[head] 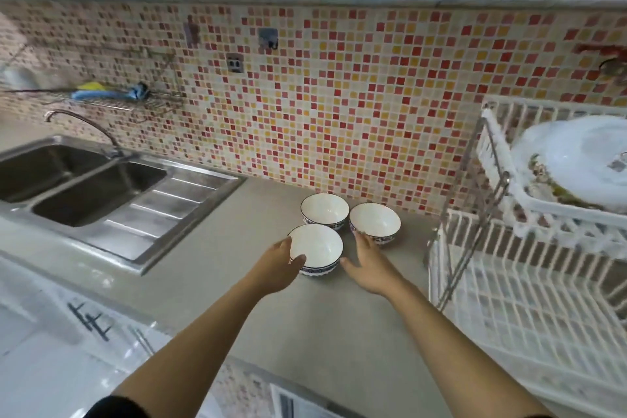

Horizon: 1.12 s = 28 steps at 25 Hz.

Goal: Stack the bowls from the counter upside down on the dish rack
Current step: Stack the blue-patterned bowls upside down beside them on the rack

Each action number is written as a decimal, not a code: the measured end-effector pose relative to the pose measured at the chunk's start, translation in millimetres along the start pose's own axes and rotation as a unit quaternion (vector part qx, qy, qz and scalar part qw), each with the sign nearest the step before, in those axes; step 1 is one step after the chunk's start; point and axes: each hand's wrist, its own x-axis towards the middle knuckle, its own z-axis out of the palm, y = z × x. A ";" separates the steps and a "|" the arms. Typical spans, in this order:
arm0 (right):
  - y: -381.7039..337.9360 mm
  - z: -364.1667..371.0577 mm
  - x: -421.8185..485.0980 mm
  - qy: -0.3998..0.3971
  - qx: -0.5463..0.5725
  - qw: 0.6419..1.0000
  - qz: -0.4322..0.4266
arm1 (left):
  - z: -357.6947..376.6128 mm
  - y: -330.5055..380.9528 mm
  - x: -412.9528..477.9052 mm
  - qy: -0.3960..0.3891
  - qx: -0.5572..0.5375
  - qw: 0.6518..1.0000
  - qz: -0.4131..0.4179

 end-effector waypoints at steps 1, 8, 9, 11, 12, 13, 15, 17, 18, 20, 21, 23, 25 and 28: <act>4.7 7.5 12.5 -0.004 0.003 1.000 0.019 | 5.4 -7.9 10.1 -0.008 -0.003 1.000 -0.021; 42.5 55.8 98.3 -0.015 0.053 0.988 0.147 | 40.0 -39.8 106.4 -0.024 -0.033 0.991 -0.128; 46.6 62.5 108.9 -0.020 0.053 0.985 0.161 | 46.5 -43.6 119.3 -0.028 -0.034 0.989 -0.139; 56.8 75.4 128.4 -0.029 0.057 0.981 0.184 | 58.9 -49.5 141.3 -0.029 -0.036 0.985 -0.164; 60.6 81.2 135.5 -0.032 0.064 0.979 0.191 | 63.5 -51.6 149.7 -0.025 -0.036 0.983 -0.177; 65.0 87.1 141.2 -0.036 0.067 0.977 0.198 | 67.0 -53.0 156.8 -0.021 -0.032 0.981 -0.189; 71.1 94.9 148.1 -0.041 0.056 0.977 0.202 | 73.7 -56.9 167.9 -0.012 -0.017 0.979 -0.205; 73.1 99.4 152.3 -0.033 0.035 0.976 0.210 | 77.9 -59.9 174.6 -0.009 0.008 0.976 -0.218; 73.6 101.0 154.0 -0.023 0.027 0.977 0.212 | 79.9 -61.8 177.3 -0.007 0.018 0.974 -0.224; 75.9 104.7 155.6 -0.013 0.023 0.978 0.205 | 82.1 -62.5 178.6 0.002 0.023 0.972 -0.232; 75.2 104.6 154.6 -0.018 0.029 0.978 0.204 | 82.1 -62.2 176.5 0.009 0.018 0.973 -0.229; 73.3 103.1 148.4 -0.020 0.062 0.978 0.199 | 80.5 -60.7 169.6 0.032 -0.001 0.976 -0.215; 67.2 96.1 137.3 0.000 0.100 0.978 0.182 | 74.1 -57.5 160.6 0.060 -0.038 0.978 -0.194; 54.9 77.2 108.0 0.038 0.119 0.985 0.119 | 54.3 -49.1 132.3 0.104 -0.076 0.981 -0.147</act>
